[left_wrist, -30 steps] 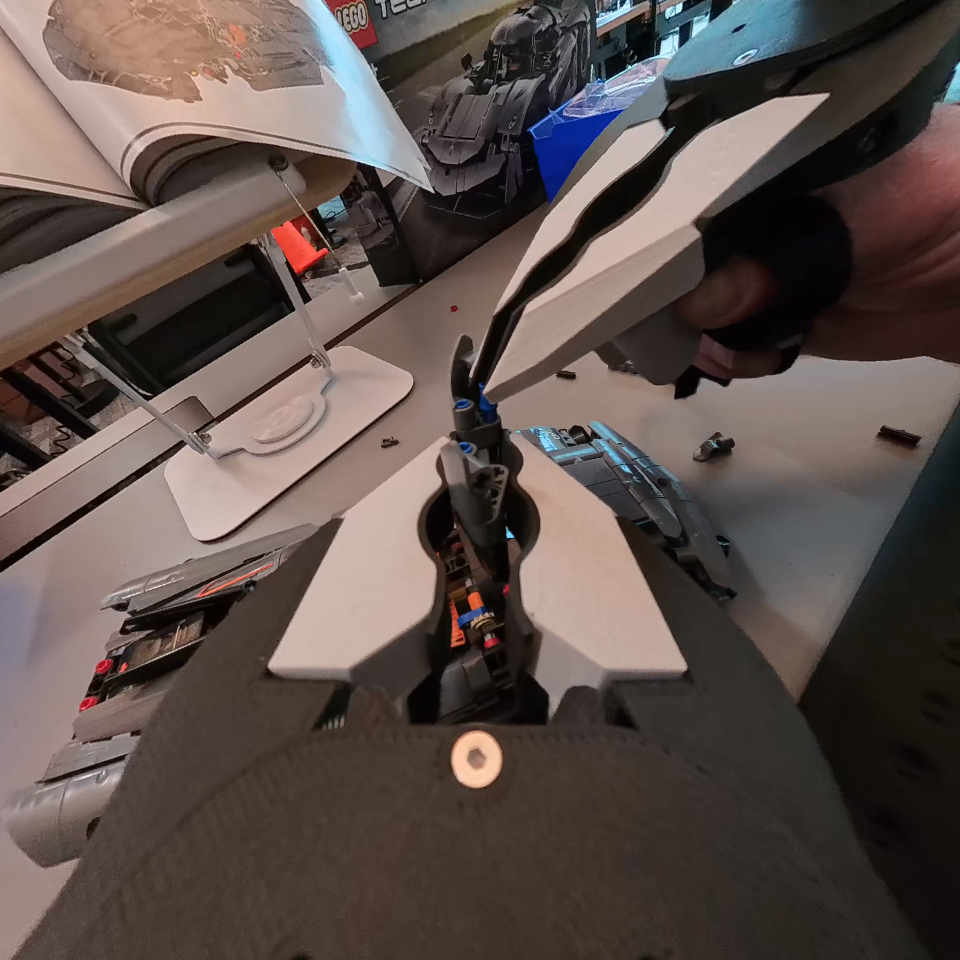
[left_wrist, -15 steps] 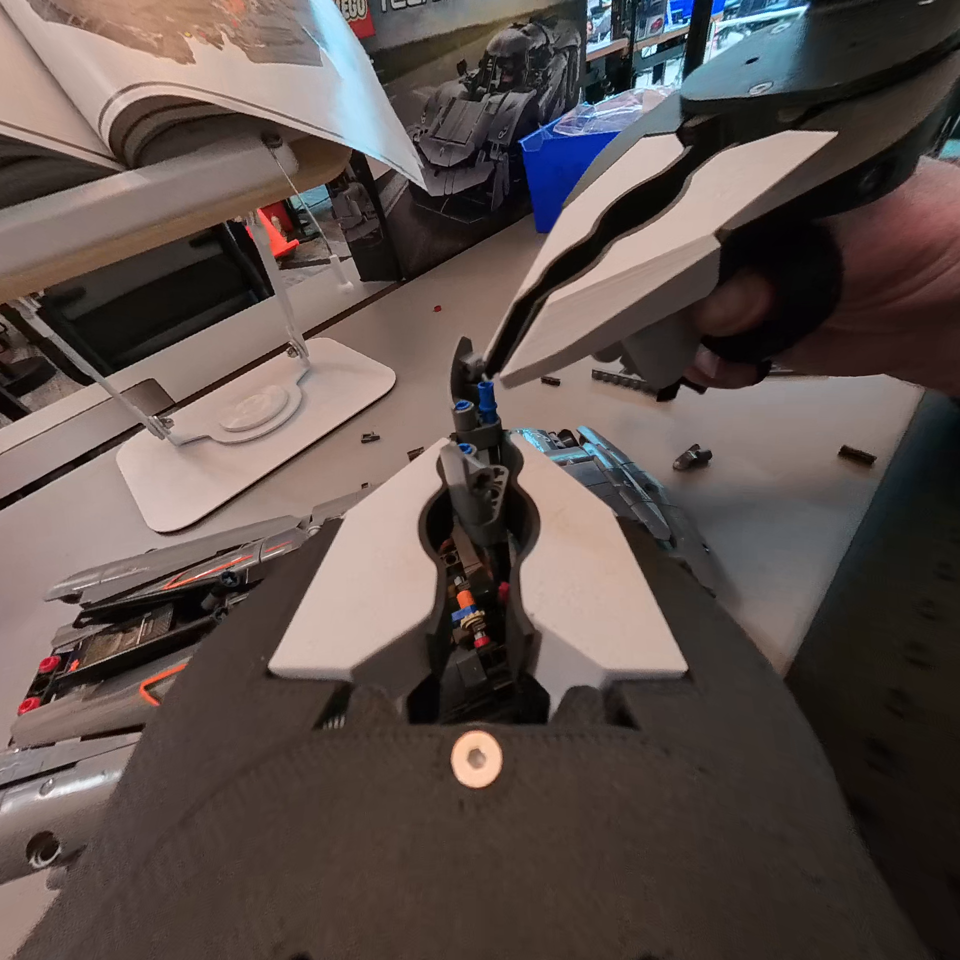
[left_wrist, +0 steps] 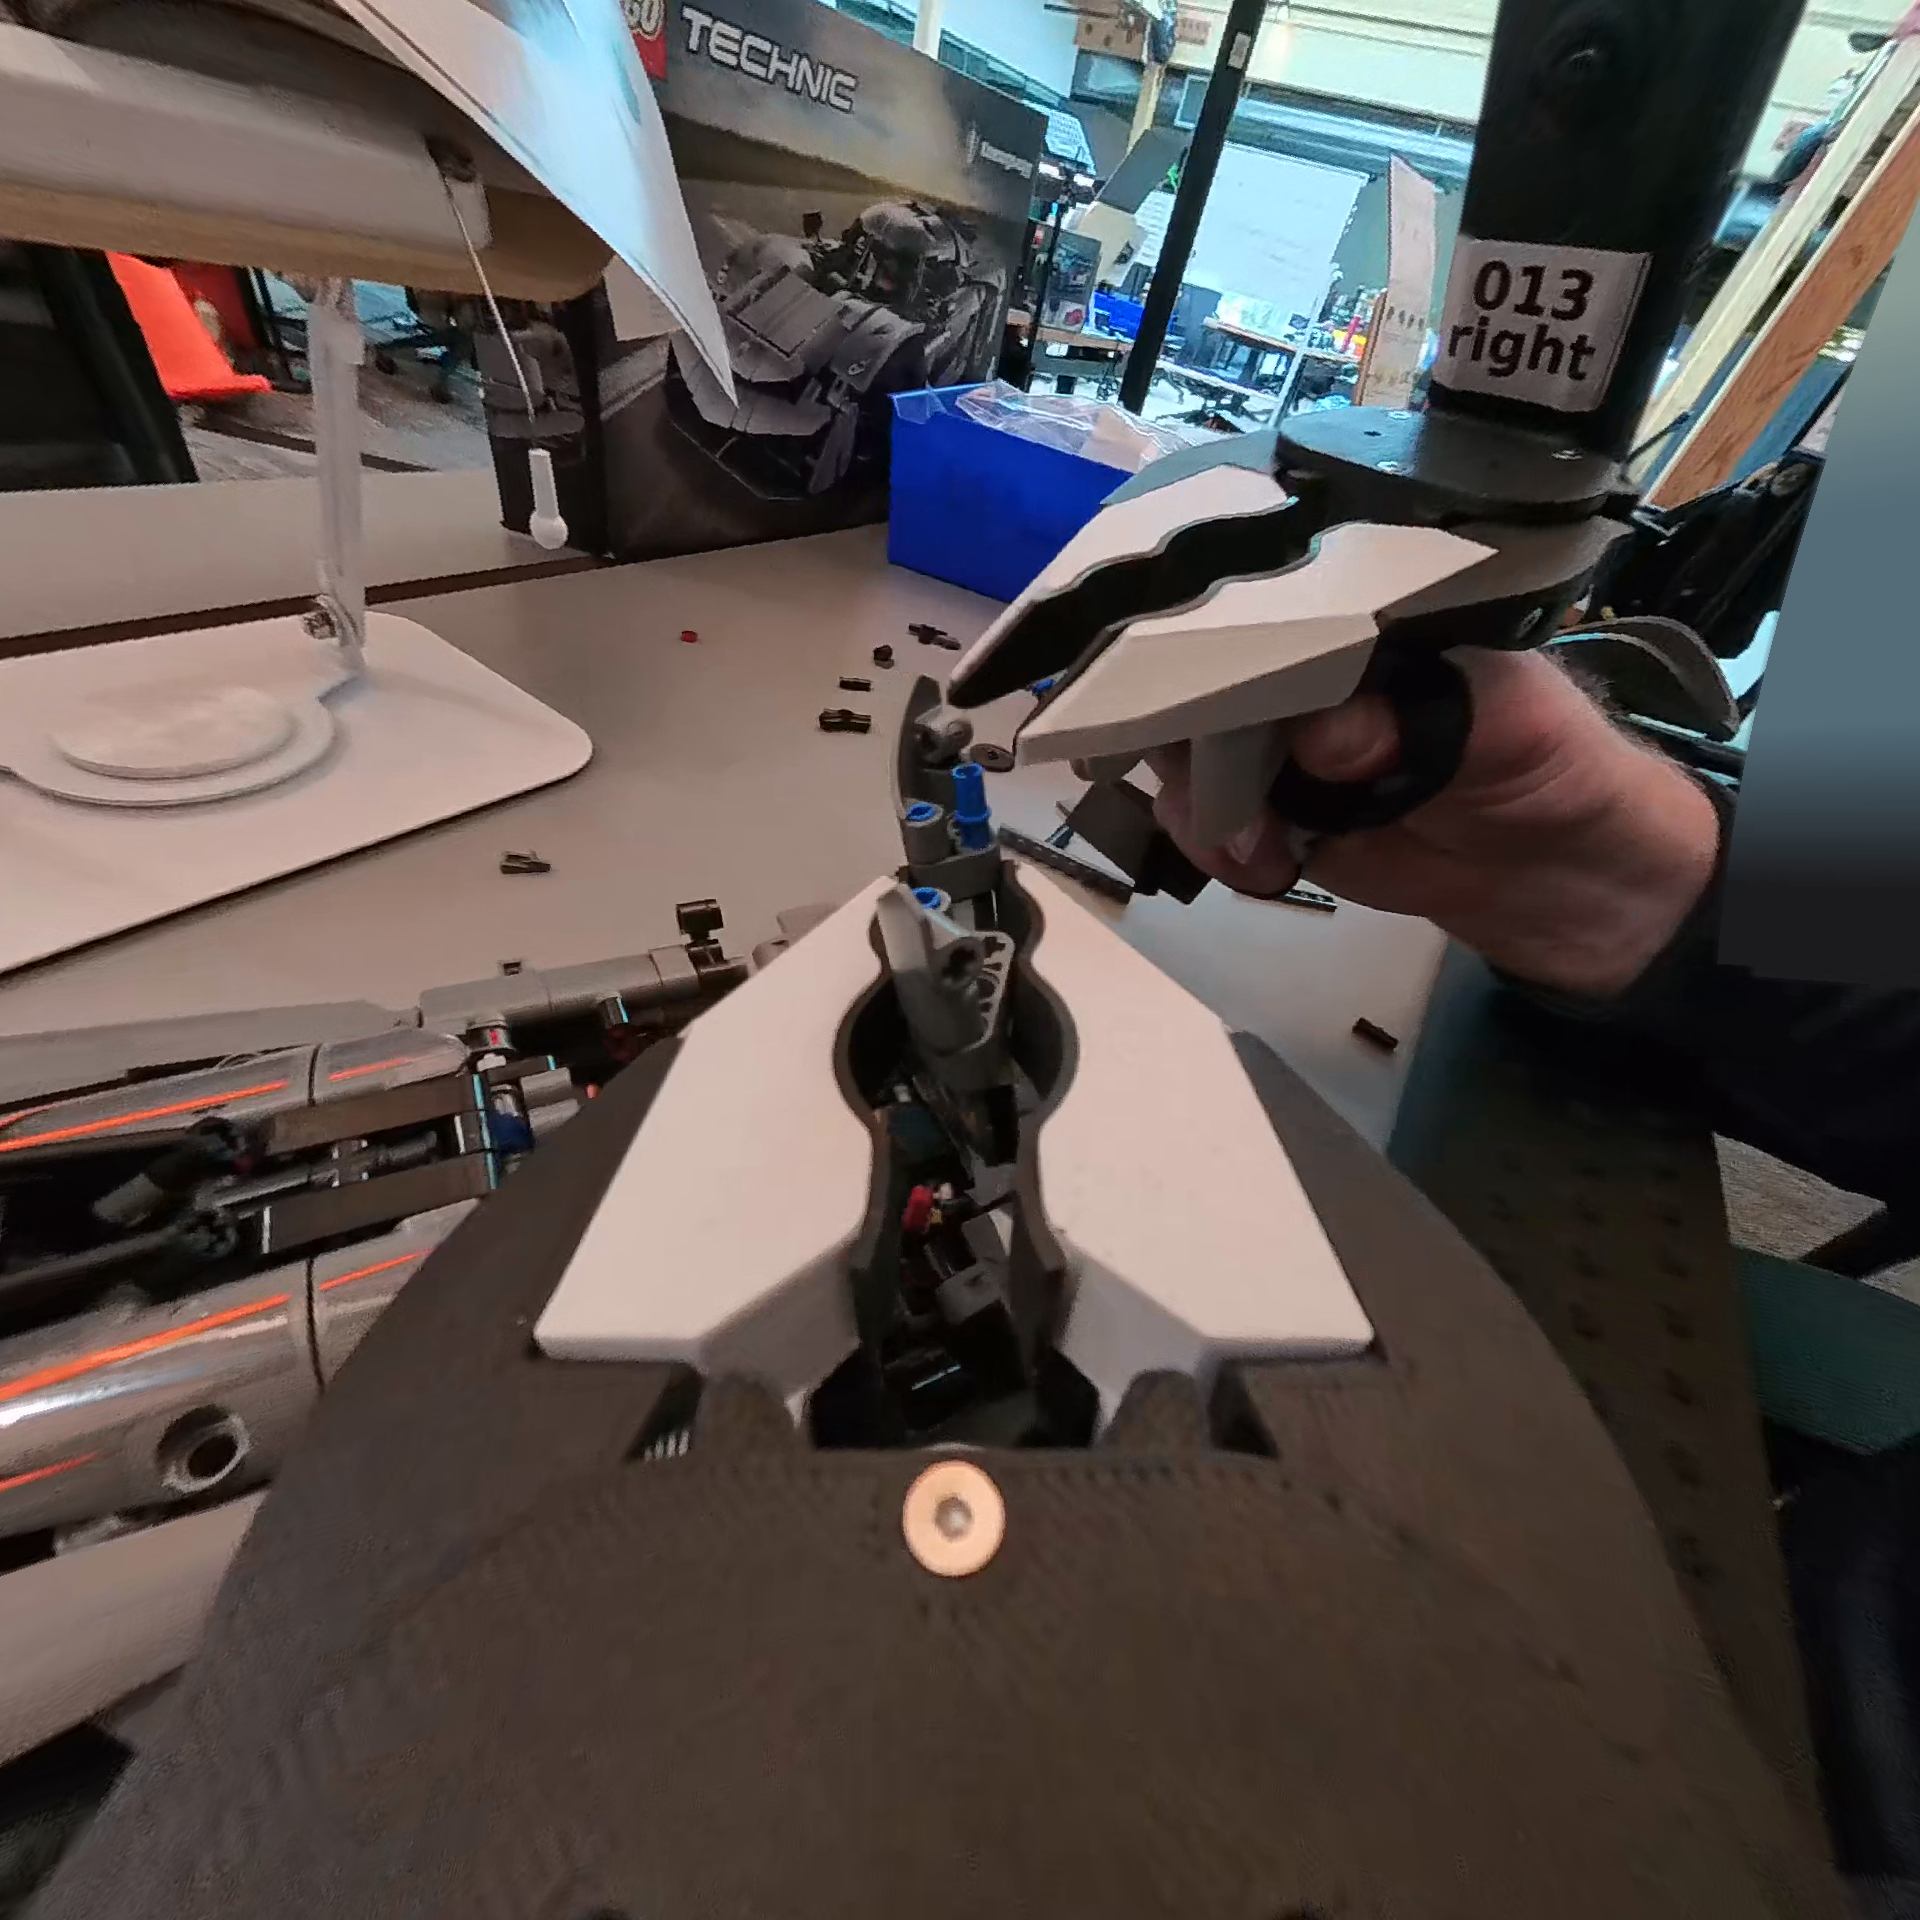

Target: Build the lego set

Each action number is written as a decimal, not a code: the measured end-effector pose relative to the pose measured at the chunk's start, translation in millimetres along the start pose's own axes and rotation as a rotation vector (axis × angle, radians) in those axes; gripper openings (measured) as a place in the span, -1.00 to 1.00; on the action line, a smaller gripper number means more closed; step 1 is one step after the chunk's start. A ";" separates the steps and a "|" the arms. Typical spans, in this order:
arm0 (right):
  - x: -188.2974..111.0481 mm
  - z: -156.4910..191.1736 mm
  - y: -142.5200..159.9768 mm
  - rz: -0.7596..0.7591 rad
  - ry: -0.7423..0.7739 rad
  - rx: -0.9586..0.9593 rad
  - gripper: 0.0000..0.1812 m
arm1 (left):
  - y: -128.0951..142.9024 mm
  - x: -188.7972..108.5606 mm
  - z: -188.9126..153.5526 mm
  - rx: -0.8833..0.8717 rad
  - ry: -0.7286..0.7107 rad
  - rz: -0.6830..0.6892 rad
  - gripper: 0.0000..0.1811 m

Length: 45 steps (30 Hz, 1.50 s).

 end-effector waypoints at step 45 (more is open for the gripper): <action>1.7 16.8 4.6 0.205 0.052 -0.251 -1.00 | 9.4 9.7 -14.7 0.235 -0.081 0.082 -0.85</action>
Point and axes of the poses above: each gripper's, where its closed fingertips meet, x out along the fingers, y out of its underside, z = x × y across the jaws, the point moved 6 cm from there along -x, back along the fingers, and after that the axes turned 11 degrees about -y, right-handed, at the moved point
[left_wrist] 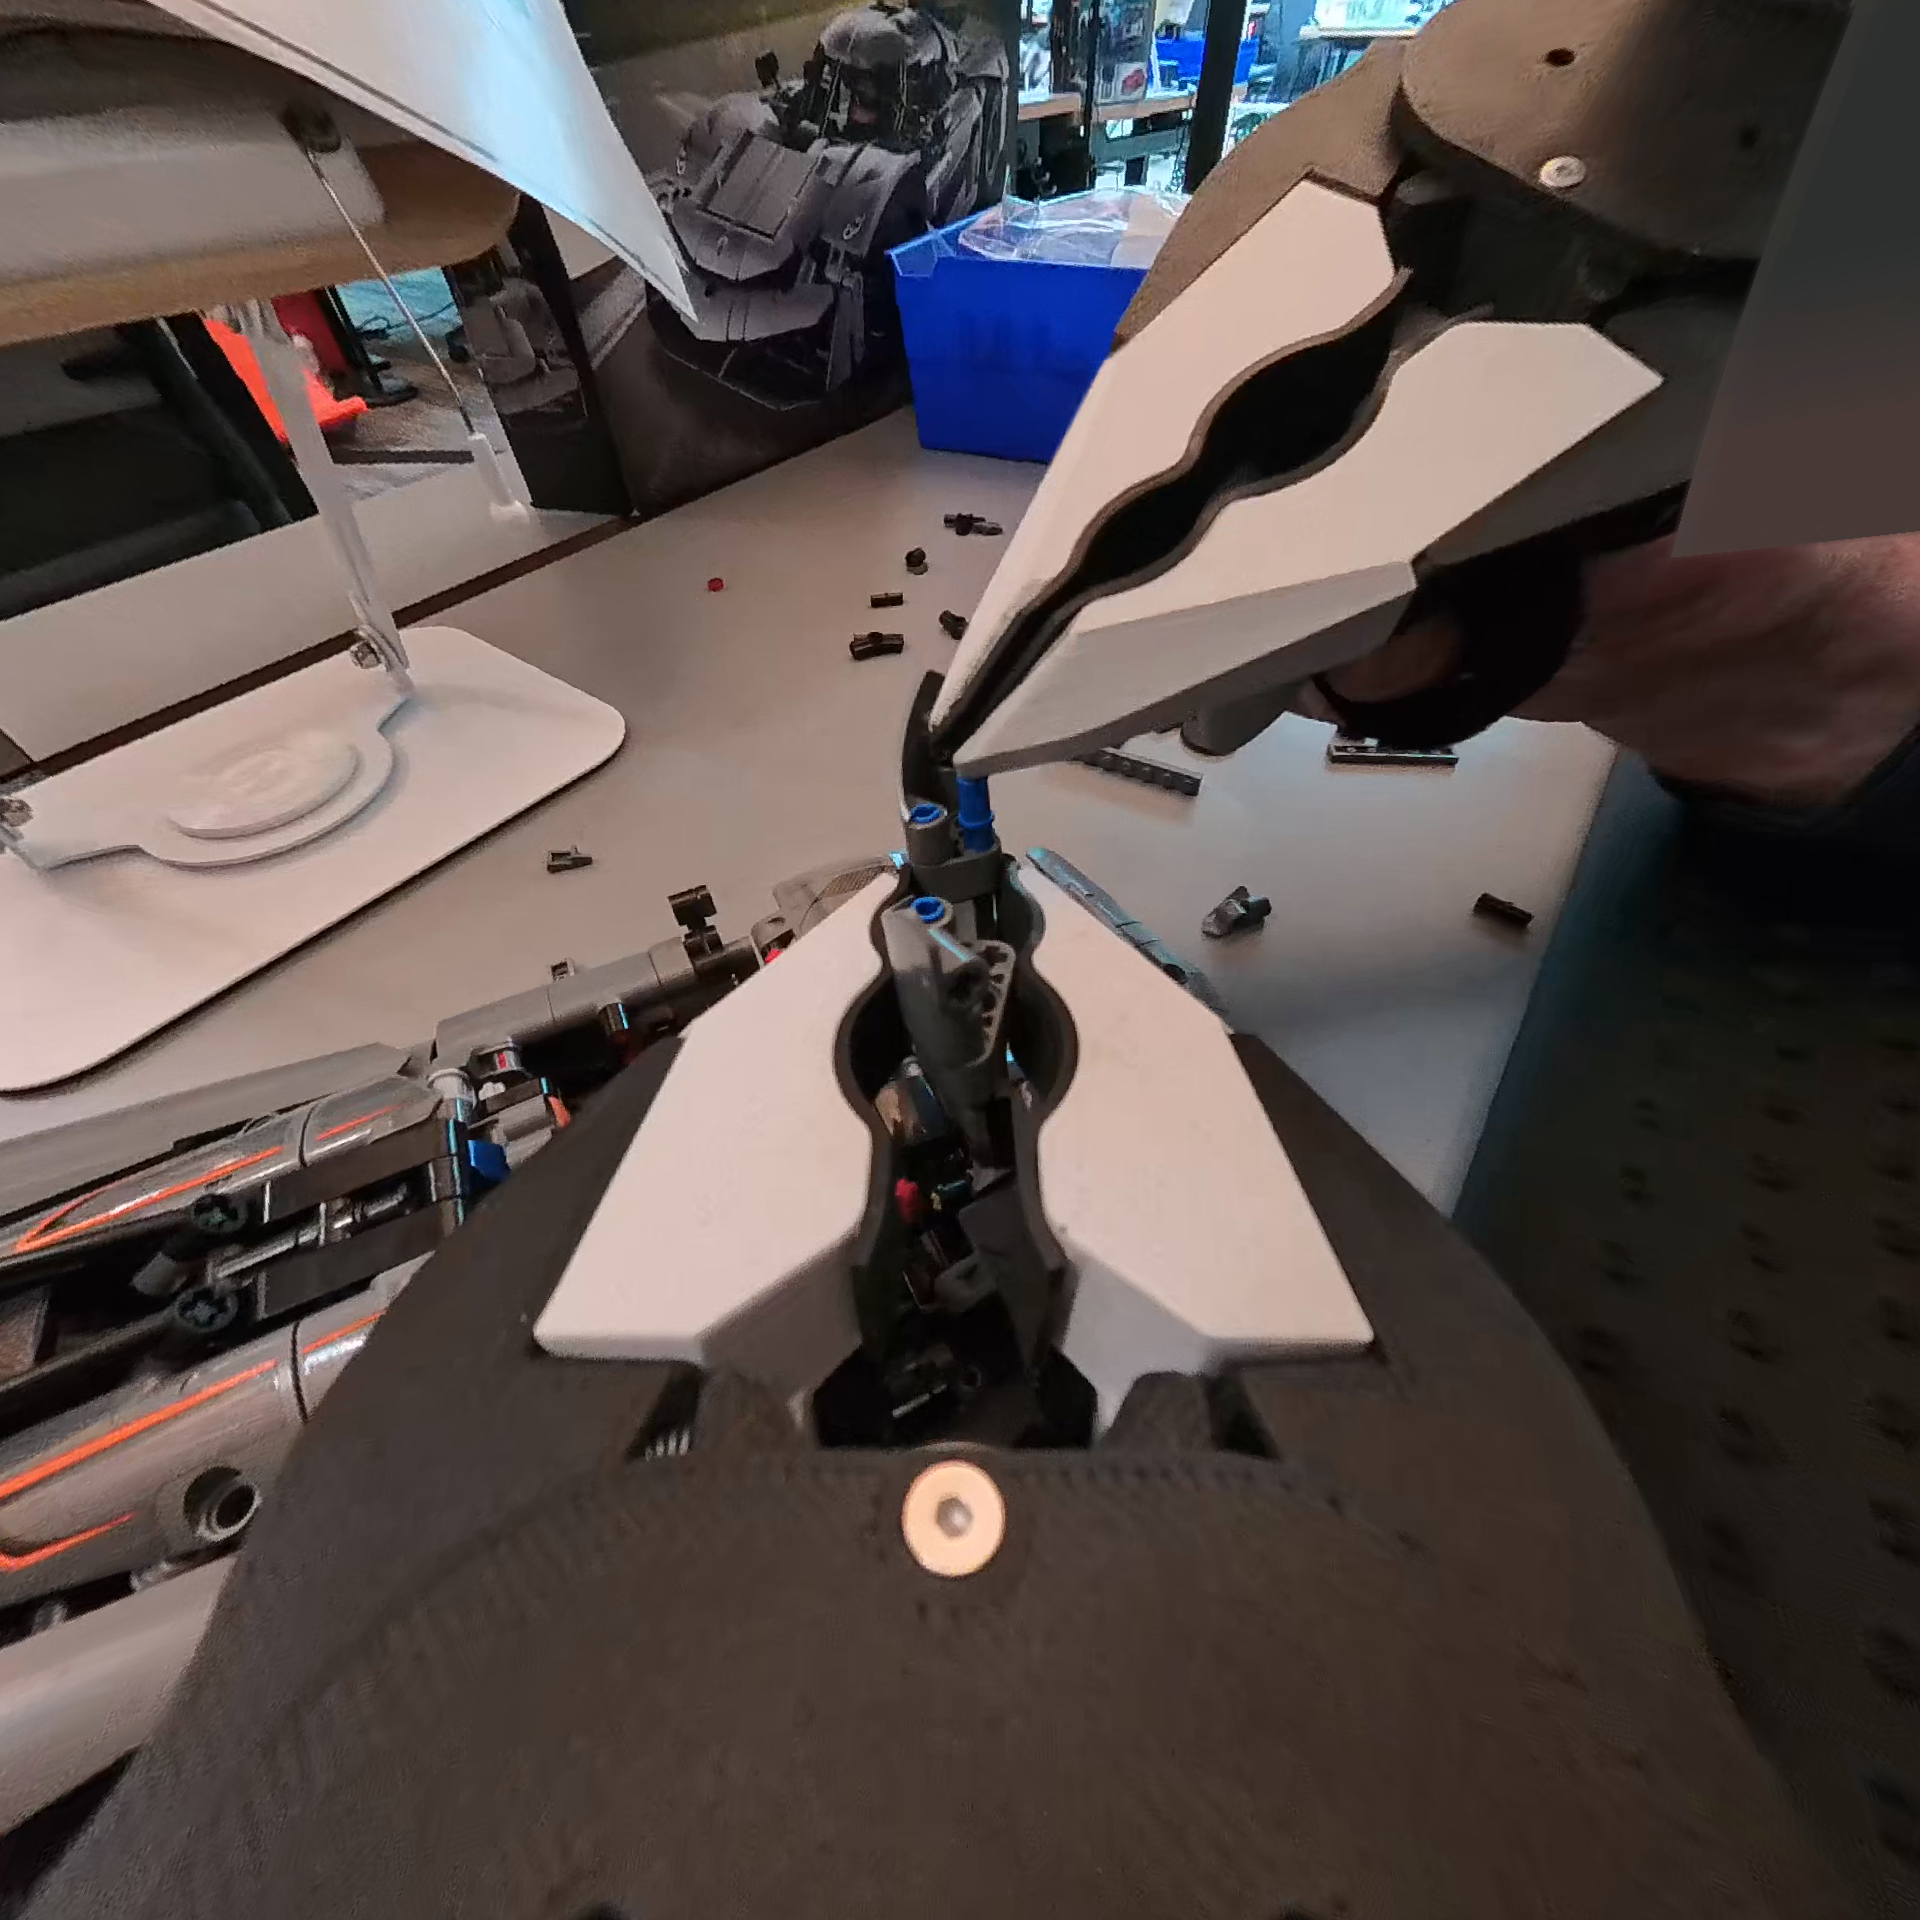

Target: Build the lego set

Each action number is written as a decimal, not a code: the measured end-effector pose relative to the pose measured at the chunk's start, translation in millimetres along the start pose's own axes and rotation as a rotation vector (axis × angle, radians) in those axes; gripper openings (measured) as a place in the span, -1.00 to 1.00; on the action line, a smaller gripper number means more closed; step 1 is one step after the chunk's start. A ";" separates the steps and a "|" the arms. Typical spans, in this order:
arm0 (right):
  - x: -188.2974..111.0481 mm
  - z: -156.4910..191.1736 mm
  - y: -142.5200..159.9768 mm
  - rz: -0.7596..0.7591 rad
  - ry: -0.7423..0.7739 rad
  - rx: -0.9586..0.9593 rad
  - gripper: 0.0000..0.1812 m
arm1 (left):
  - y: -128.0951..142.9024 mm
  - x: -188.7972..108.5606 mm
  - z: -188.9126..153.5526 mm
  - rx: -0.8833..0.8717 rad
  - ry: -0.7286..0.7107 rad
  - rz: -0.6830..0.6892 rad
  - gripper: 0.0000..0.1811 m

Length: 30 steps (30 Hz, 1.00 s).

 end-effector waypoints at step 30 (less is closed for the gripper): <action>4.8 3.7 10.5 0.105 -0.020 -0.028 -1.00 | 5.7 0.0 -3.3 0.046 -0.030 0.062 -0.86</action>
Point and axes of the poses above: each gripper's, where its closed fingertips meet, x out along the fingers, y out of its underside, z = x × y across the jaws, the point moved 6 cm from there along -x, back along the fingers, and after that the axes turned 11 degrees about -y, right-handed, at the moved point
